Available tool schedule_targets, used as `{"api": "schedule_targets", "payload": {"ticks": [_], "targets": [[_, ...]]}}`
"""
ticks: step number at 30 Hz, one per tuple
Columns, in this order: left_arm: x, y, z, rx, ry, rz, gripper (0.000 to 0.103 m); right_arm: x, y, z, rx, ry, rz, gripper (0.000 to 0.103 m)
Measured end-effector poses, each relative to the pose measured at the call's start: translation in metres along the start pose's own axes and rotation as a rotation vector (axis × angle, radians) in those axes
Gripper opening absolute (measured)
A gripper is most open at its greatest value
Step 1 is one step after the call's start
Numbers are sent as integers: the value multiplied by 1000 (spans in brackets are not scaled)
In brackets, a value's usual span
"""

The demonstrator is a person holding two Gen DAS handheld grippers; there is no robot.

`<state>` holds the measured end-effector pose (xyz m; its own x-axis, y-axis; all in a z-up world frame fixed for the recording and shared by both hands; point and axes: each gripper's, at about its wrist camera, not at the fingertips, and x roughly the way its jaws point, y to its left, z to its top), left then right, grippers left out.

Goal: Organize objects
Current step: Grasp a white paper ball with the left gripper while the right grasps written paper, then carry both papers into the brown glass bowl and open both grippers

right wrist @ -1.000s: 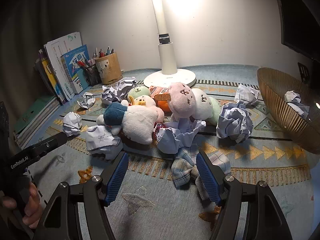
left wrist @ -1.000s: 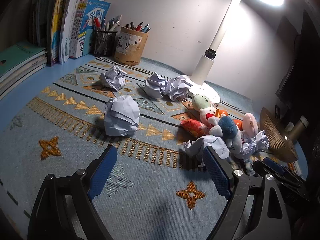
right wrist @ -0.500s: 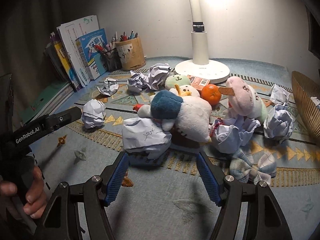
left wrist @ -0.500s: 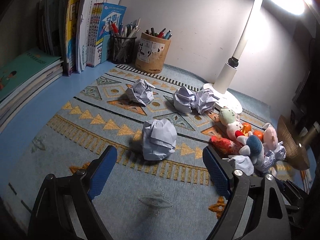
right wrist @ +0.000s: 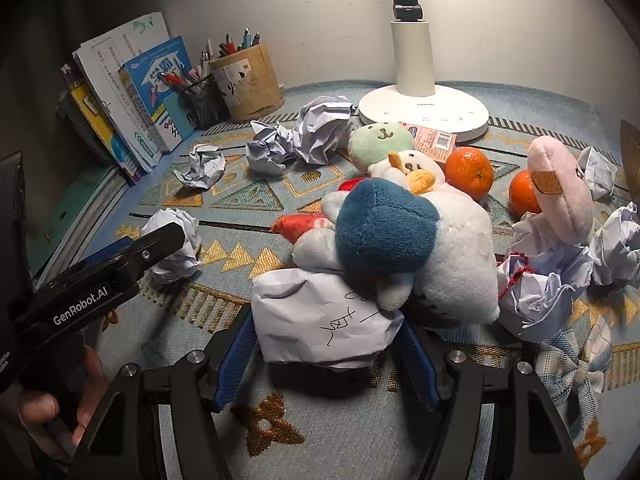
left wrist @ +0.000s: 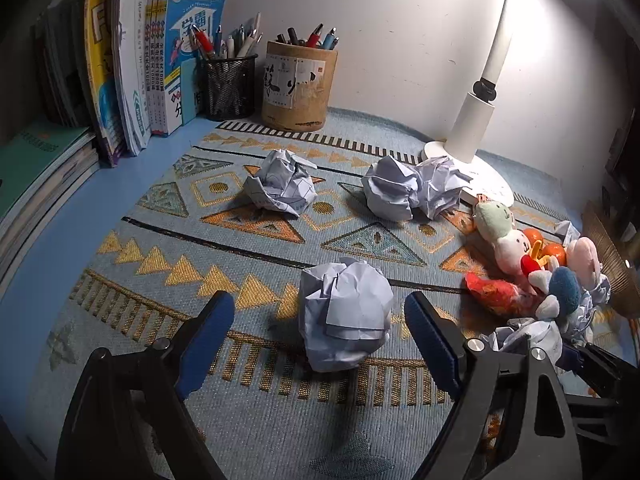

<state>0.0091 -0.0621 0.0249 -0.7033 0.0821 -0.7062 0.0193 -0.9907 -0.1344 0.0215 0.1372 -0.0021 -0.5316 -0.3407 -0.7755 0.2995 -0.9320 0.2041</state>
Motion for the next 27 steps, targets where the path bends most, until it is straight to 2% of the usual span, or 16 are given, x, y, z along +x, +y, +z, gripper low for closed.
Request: {"api": "schedule_targets", "payload": {"ticks": [2, 3, 5, 7, 11, 17, 27], "targets": [[0, -1, -1, 7, 3, -6, 64, 1, 0, 0, -7, 6, 4, 57], [1, -2, -1, 9, 8, -9, 62, 0, 1, 0, -10, 0, 4, 56], [0, -2, -2, 13, 3, -19, 47, -2, 0, -1, -10, -4, 14, 55], [-1, -4, -2, 18, -3, -21, 41, -3, 0, -2, -9, -1, 29, 54], [-5, -8, -4, 32, -11, -16, 38, -14, 3, -7, -28, -25, 62, 54], [-26, -21, -11, 47, -42, -29, 38, -29, 1, -22, -44, -14, 104, 54], [-66, -69, -9, 110, -101, -80, 38, -74, -23, -33, -49, -63, 80, 54]]}}
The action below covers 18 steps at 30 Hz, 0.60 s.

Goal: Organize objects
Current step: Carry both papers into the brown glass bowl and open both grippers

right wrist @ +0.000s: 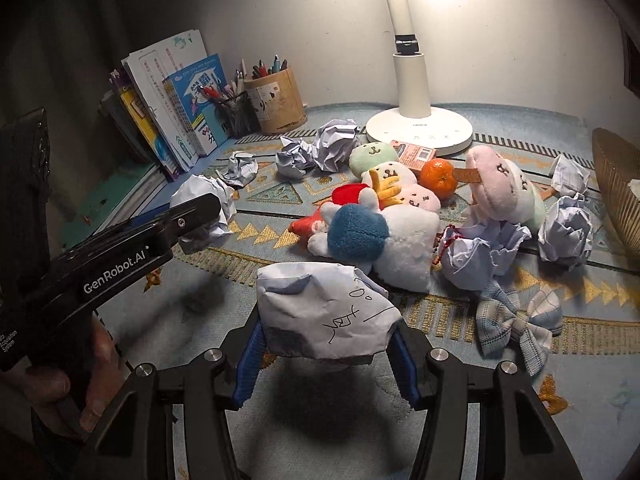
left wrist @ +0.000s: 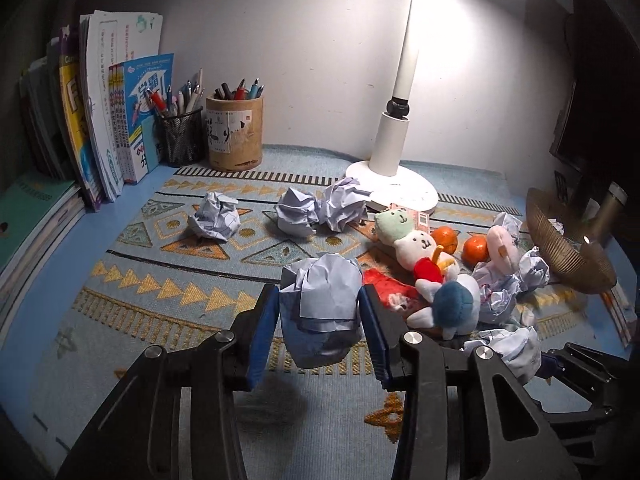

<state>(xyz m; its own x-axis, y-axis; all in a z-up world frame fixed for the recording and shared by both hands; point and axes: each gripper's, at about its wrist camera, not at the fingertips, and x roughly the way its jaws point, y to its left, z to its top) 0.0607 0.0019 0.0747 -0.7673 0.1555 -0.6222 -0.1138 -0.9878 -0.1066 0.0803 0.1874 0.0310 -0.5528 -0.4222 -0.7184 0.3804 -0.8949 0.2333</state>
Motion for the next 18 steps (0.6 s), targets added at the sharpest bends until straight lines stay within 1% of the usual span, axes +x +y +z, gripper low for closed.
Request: {"api": "schedule_targets", "payload": {"ticks": [6, 9, 14, 18], "targets": [[-13, -44, 12, 51, -34, -42, 38, -36, -24, -1, 15, -59, -58, 54], [-15, -70, 22, 64, -46, -87, 38, -56, -44, 3, 27, -89, -120, 54], [-9, -127, 40, 108, -58, -154, 38, -90, -93, 10, 72, -158, -204, 54], [7, -178, 52, 139, -45, -217, 38, -117, -140, 15, 131, -217, -266, 54]]}}
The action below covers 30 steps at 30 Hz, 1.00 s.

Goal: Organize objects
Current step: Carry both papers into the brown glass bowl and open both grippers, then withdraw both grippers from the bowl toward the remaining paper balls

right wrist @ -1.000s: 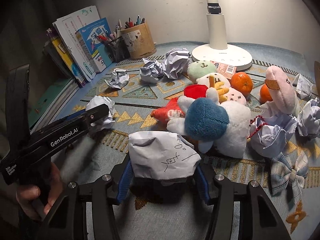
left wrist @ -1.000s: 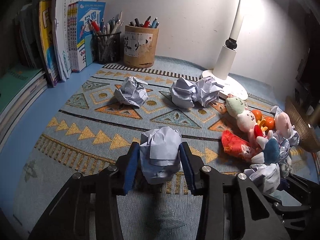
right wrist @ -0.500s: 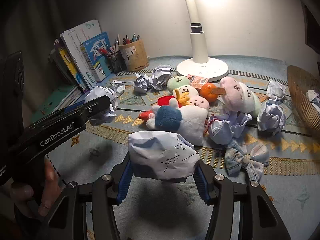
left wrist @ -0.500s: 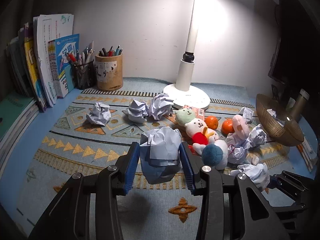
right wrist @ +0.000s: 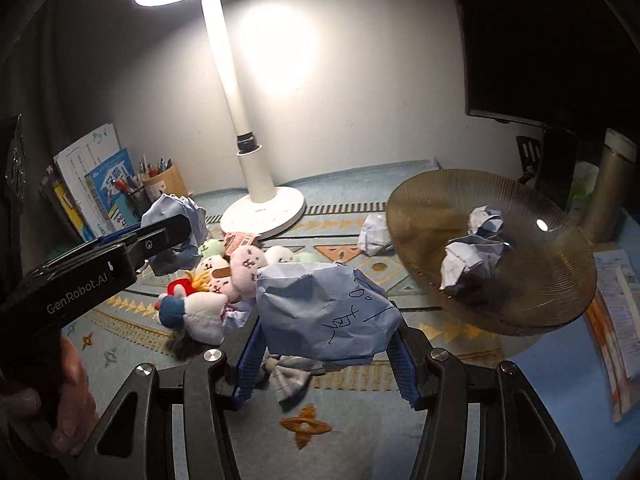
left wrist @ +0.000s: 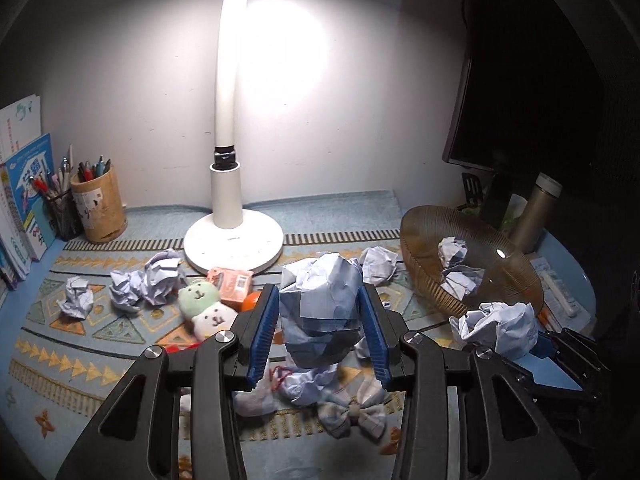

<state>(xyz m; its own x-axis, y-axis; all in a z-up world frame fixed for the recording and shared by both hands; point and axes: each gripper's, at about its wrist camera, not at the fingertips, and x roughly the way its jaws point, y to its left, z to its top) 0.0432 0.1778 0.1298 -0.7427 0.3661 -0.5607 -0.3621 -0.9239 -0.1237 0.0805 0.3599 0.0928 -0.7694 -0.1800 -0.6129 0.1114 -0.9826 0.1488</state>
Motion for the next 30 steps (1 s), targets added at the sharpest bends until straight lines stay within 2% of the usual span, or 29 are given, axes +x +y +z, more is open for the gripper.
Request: {"api": "schedule_targets", "payload": {"ticks": [7, 12, 15, 18, 20, 25, 30], "targets": [[56, -75, 20, 51, 51, -115, 38, -9, -127, 29, 227, -70, -124, 55], [90, -111, 23, 69, 83, -179, 39, 9, -181, 37, 304, -20, -144, 55], [105, -125, 21, 86, 103, -189, 42, 22, -191, 35, 306, 25, -148, 56], [113, -130, 18, 85, 124, -204, 56, 27, -193, 32, 316, 44, -140, 68], [112, -130, 17, 86, 114, -204, 88, 27, -193, 31, 311, 35, -156, 70], [97, -122, 17, 87, 78, -205, 91, 23, -190, 31, 301, 25, -151, 70], [67, -105, 15, 81, 39, -194, 91, 19, -162, 30, 258, 23, -121, 70]]}}
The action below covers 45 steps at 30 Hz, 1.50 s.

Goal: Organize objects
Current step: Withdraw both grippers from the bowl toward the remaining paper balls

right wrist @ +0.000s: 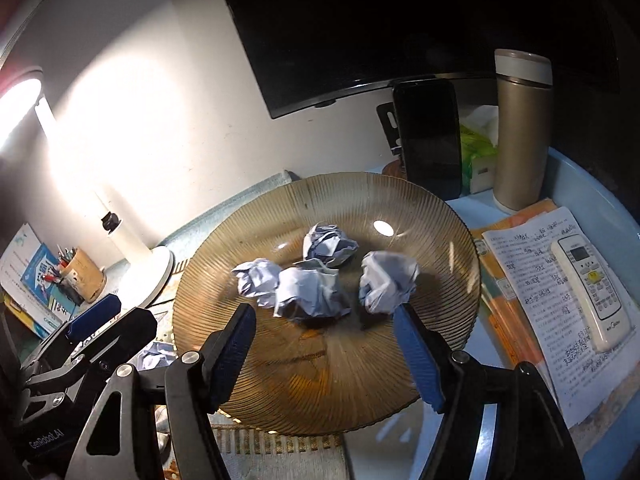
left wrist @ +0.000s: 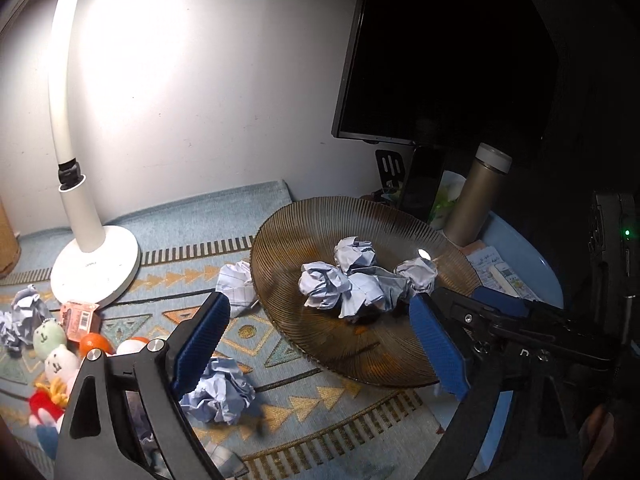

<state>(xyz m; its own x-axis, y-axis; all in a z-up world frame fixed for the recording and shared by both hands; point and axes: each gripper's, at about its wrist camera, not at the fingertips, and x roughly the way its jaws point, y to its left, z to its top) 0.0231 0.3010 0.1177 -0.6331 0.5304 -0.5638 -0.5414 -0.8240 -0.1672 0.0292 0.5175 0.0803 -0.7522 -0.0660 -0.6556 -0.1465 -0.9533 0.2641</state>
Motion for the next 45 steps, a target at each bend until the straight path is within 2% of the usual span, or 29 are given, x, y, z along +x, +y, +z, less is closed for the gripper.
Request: {"api": "schedule_targets", "payload": {"ticks": [5, 10, 14, 19, 21, 24, 26, 28, 31, 34, 39, 45], "targets": [[-47, 23, -9, -28, -57, 43, 91, -11, 45, -13, -62, -3, 66, 70], [-94, 63, -28, -94, -106, 122, 91, -17, 97, -36, -135, -1, 116, 70], [-121, 102, -58, -148, -119, 236, 91, -6, 130, -63, -167, 31, 154, 70], [-134, 164, -108, -264, -98, 354, 91, 17, 156, -104, -211, 38, 160, 70], [-140, 183, -126, -299, -119, 349, 91, 24, 161, -116, -226, 30, 162, 70], [-141, 206, -144, -389, -142, 284, 91, 30, 167, -124, -248, 30, 150, 70], [-138, 215, -149, -431, -141, 262, 91, 26, 170, -125, -273, -1, 138, 71], [-138, 217, -149, -431, -150, 247, 91, 26, 173, -128, -291, -5, 131, 75], [-133, 217, -151, -438, -120, 232, 91, 25, 177, -131, -316, -20, 118, 76], [-131, 212, -151, -411, -118, 249, 91, 23, 181, -134, -339, -34, 110, 80], [-131, 199, -150, -348, -124, 281, 91, 22, 182, -134, -343, -45, 109, 81], [-132, 202, -150, -363, -125, 270, 91, 23, 181, -134, -334, -41, 106, 81]]}}
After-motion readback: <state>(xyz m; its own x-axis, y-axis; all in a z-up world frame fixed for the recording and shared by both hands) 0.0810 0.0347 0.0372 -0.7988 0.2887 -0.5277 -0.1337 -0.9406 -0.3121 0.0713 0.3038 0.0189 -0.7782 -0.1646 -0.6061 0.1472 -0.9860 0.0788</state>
